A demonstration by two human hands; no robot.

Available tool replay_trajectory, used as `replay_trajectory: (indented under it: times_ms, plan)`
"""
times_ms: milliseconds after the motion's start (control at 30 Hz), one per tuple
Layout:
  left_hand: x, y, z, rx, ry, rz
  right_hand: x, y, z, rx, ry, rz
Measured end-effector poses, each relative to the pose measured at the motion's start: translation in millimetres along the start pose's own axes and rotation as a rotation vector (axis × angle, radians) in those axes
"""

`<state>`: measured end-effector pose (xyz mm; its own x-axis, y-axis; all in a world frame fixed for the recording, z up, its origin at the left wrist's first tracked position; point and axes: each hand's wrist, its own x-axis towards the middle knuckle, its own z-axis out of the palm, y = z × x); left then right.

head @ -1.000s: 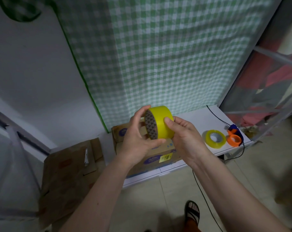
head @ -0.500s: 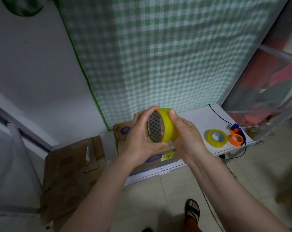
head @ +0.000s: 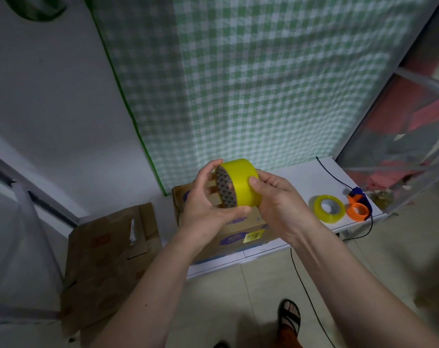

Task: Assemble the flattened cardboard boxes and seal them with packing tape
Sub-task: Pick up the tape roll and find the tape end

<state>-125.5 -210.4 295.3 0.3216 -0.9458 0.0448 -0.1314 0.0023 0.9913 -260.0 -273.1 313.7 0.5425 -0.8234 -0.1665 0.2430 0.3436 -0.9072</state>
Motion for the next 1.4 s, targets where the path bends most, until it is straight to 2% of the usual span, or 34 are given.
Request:
replay_trajectory:
  times_ms: [167, 233, 367, 433, 567, 767, 967, 1200, 1400]
  plan:
    - [2, -3, 3, 0.021, 0.074, 0.073, 8, 4, 3, 0.022, 0.186, 0.056]
    - [2, -3, 3, 0.006, 0.088, 0.079, 7, 2, 5, 0.029, 0.163, 0.047]
    - [4, -3, 1, -0.05, 0.087, 0.077, 2, -3, 7, 0.021, 0.006, 0.014]
    - [3, -3, 2, -0.027, 0.093, 0.09, 3, -3, 8, 0.017, 0.041, 0.01]
    - [0, -2, 9, 0.07, 0.121, 0.144, 7, 0, 12, -0.046, 0.214, -0.028]
    - [-2, -2, 9, 0.034, 0.117, 0.14, 6, 2, 10, 0.006, 0.113, -0.039]
    - [-5, -1, 13, 0.024, 0.107, 0.153, 3, 5, 9, -0.003, 0.192, -0.041]
    - [-10, -1, 17, -0.006, 0.103, 0.14, -4, 2, 7, -0.017, 0.161, -0.023]
    - [-13, 0, 21, -0.009, 0.098, 0.15, -9, 2, 4, -0.041, 0.228, -0.006]
